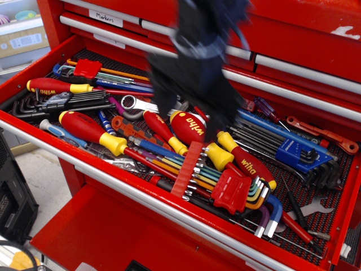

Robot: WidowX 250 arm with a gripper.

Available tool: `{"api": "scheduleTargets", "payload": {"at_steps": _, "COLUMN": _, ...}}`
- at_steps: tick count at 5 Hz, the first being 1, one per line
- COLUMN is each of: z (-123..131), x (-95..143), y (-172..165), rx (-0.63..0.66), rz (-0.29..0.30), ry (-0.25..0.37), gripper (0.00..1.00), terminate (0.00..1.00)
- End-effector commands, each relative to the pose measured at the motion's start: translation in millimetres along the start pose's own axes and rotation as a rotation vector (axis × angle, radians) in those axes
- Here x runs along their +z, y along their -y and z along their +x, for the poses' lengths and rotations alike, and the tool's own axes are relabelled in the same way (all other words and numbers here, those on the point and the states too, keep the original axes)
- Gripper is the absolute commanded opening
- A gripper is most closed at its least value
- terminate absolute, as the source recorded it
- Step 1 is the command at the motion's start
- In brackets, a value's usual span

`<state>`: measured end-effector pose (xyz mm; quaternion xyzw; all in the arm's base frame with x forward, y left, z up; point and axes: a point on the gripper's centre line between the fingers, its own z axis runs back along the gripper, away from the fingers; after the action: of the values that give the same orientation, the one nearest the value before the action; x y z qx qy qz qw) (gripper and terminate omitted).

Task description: Pick up bit holder

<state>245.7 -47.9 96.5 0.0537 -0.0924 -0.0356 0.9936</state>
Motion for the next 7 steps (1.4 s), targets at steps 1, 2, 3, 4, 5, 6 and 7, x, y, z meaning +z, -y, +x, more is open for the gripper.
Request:
{"api": "scheduleTargets", "payload": {"at_steps": 1, "z": 6, "x": -43, "y": 18, "rx": 0.138, "rz": -0.06, "ry": 0.111, "gripper": 1.0, "terminate": 0.0}}
{"api": "scheduleTargets", "payload": {"at_steps": 2, "z": 12, "x": -57, "y": 7, "rx": 0.187, "rz": -0.052, "ry": 0.139, "gripper": 1.0, "terminate": 0.0}}
{"api": "scheduleTargets", "payload": {"at_steps": 3, "z": 19, "x": -62, "y": -3, "rx": 0.213, "rz": -0.066, "ry": 0.15, "gripper": 1.0, "terminate": 0.0}}
{"api": "scheduleTargets", "payload": {"at_steps": 4, "z": 20, "x": -71, "y": -8, "rx": 0.234, "rz": -0.067, "ry": 0.169, "gripper": 1.0, "terminate": 0.0}}
{"api": "scheduleTargets", "payload": {"at_steps": 5, "z": 21, "x": -82, "y": -10, "rx": 0.253, "rz": -0.078, "ry": 0.204, "gripper": 1.0, "terminate": 0.0}}
{"api": "scheduleTargets", "payload": {"at_steps": 6, "z": 21, "x": -88, "y": -13, "rx": 0.252, "rz": -0.099, "ry": 0.208, "gripper": 1.0, "terminate": 0.0}}
{"api": "scheduleTargets", "payload": {"at_steps": 7, "z": 18, "x": -96, "y": -16, "rx": 0.265, "rz": -0.126, "ry": 0.207, "gripper": 1.0, "terminate": 0.0}}
